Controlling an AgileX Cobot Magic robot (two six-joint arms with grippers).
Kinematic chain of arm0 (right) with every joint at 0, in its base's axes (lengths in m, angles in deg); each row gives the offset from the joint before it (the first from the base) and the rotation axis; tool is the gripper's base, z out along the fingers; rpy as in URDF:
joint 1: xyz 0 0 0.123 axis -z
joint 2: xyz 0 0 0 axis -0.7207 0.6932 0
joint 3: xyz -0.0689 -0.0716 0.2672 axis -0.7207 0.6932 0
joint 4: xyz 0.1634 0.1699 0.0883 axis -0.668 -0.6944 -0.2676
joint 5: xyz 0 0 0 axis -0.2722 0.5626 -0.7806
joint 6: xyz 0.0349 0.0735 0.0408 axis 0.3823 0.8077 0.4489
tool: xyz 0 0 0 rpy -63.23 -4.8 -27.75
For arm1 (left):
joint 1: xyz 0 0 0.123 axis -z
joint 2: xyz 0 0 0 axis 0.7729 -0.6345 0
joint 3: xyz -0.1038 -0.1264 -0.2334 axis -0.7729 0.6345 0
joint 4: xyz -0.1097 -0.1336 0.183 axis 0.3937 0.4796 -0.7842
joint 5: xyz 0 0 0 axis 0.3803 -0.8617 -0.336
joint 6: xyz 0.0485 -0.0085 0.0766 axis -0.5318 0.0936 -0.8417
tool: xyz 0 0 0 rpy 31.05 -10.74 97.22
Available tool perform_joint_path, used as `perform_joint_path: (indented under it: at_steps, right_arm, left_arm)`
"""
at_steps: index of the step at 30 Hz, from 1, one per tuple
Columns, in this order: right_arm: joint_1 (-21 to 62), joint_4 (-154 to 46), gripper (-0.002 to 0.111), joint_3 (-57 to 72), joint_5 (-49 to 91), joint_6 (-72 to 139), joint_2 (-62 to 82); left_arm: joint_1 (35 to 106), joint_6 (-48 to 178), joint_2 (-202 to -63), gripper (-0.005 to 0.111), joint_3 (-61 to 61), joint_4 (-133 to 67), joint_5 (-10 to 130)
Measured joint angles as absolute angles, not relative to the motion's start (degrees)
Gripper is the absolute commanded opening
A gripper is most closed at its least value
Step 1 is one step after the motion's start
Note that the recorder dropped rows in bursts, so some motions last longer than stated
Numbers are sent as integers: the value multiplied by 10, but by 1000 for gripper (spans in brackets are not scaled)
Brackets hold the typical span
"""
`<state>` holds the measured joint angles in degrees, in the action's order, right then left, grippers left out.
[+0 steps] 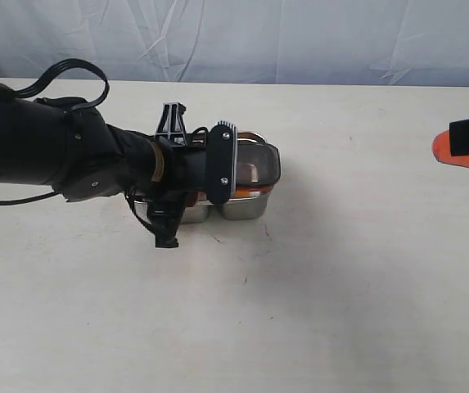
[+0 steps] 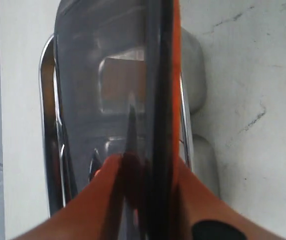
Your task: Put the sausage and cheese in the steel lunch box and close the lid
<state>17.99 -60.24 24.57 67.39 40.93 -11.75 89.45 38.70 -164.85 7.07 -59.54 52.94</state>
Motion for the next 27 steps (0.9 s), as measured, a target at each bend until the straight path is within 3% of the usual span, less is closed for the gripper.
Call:
perform_joint_path:
  at_steps: [27]
  right_arm:
    - [180, -602, 40, 246, 679, 409, -118]
  left_arm:
    - [895, 374, -1669, 0, 68, -549, 538]
